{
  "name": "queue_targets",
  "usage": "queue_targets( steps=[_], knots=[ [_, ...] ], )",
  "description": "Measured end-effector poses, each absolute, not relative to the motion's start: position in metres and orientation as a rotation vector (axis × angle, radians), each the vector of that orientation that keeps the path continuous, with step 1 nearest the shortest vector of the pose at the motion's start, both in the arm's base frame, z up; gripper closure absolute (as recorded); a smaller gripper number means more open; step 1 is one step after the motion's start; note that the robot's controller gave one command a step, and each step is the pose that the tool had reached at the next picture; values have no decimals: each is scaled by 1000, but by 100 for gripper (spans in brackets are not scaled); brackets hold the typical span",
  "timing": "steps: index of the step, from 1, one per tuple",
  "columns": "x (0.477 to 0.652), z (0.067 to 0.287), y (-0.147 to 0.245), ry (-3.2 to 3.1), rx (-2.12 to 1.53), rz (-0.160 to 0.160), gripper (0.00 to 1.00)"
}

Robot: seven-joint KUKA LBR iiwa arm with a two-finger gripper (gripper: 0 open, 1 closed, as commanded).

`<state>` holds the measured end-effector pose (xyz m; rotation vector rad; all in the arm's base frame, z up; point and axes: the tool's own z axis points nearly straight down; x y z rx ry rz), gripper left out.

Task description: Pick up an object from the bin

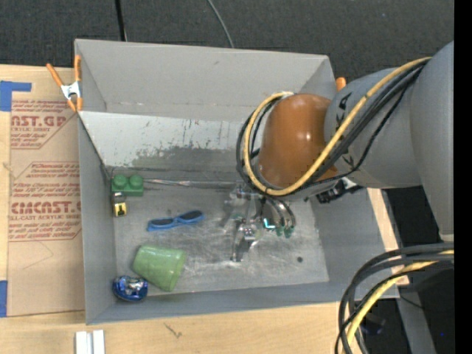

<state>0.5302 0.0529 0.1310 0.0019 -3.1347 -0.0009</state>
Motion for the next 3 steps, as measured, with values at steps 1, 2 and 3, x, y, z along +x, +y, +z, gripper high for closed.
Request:
queue_targets(
  steps=[1,2,3],
  knots=[
    [564,72,115,-3149,24,-3,0],
    [566,79,114,-3153,19,-6,100],
    [565,230,125,-3151,54,-4,100]
  ],
)
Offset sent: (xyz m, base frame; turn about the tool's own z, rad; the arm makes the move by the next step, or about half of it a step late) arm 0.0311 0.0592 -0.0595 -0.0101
